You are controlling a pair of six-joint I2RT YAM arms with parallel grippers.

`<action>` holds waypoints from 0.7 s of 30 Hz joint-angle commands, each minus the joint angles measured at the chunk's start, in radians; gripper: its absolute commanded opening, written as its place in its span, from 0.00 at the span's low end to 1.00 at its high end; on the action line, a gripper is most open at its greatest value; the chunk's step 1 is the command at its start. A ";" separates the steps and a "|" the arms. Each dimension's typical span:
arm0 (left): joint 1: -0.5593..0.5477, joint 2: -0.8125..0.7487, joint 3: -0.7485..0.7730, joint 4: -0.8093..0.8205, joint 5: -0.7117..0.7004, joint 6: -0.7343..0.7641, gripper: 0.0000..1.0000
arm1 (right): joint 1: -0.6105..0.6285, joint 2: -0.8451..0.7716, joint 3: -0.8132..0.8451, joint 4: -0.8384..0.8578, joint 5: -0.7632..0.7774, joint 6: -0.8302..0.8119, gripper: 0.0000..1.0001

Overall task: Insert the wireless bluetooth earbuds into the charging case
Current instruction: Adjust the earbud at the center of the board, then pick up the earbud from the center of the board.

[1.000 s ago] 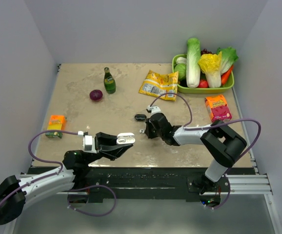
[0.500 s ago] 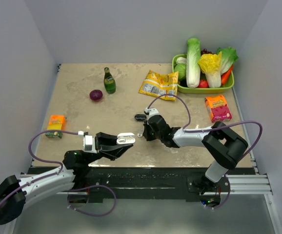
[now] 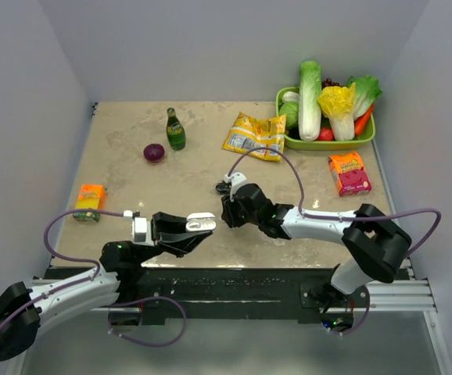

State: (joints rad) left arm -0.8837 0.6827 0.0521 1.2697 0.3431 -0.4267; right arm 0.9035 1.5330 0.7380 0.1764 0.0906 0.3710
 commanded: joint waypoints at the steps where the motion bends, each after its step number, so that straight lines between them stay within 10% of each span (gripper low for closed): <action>1: 0.006 -0.002 -0.201 0.071 -0.015 0.008 0.00 | 0.051 0.045 0.096 -0.080 -0.107 -0.145 0.36; 21: 0.006 -0.028 -0.209 0.054 -0.015 0.005 0.00 | 0.057 0.148 0.155 -0.089 -0.066 -0.178 0.40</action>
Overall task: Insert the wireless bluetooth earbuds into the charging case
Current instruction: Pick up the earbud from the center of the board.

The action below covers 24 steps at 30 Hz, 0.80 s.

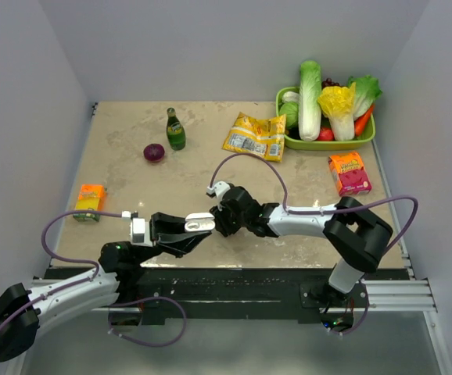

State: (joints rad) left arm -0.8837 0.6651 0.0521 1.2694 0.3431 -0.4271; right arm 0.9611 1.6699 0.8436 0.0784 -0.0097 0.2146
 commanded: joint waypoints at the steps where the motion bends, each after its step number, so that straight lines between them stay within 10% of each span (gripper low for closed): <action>1: 0.006 -0.010 -0.210 0.054 -0.013 0.005 0.00 | -0.001 0.013 0.052 0.009 0.045 -0.021 0.40; 24: 0.006 -0.030 -0.225 0.056 -0.015 0.002 0.00 | -0.021 0.077 0.078 0.038 0.135 -0.006 0.43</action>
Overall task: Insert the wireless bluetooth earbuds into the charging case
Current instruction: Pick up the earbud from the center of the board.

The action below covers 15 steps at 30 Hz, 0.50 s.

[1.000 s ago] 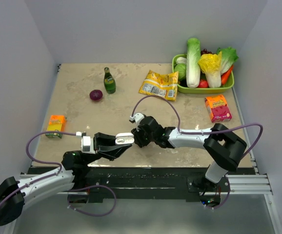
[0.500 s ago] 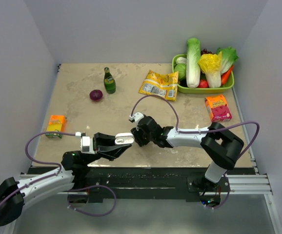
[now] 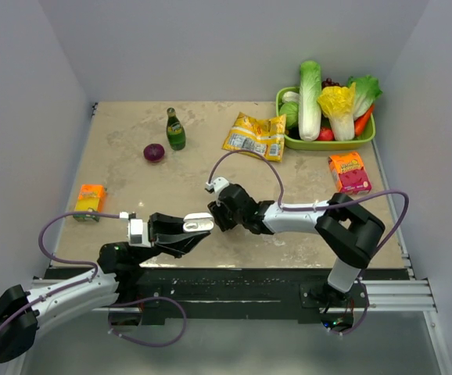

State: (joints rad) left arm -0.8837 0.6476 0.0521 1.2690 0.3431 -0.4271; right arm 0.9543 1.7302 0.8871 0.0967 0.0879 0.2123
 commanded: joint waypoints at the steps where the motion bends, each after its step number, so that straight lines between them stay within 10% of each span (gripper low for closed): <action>1: 0.006 -0.014 -0.227 0.055 -0.015 0.002 0.00 | -0.018 0.017 0.038 0.020 0.041 -0.002 0.43; 15: 0.006 -0.009 -0.228 0.058 -0.018 0.004 0.00 | -0.045 0.017 0.032 0.020 0.102 0.029 0.32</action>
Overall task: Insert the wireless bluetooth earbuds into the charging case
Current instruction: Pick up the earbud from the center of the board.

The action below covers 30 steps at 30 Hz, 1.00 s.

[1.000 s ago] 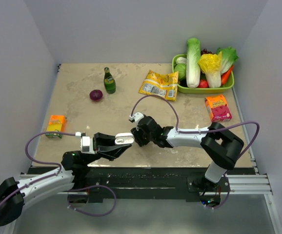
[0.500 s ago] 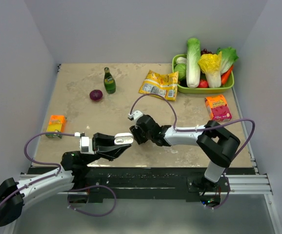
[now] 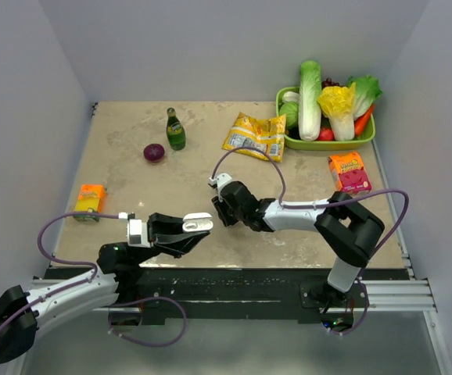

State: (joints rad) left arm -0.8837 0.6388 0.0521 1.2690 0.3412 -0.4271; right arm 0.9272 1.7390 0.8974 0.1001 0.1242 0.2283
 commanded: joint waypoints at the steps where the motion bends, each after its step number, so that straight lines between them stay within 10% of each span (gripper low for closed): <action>1: 0.006 0.002 -0.228 0.056 -0.016 0.004 0.00 | -0.021 0.007 0.021 0.015 0.071 0.013 0.31; 30: 0.006 0.009 -0.228 0.066 -0.014 0.004 0.00 | -0.047 -0.019 0.031 -0.043 0.178 0.072 0.00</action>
State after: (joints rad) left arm -0.8837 0.6441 0.0521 1.2701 0.3363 -0.4271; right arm 0.8841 1.7664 0.9272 0.0925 0.2546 0.2687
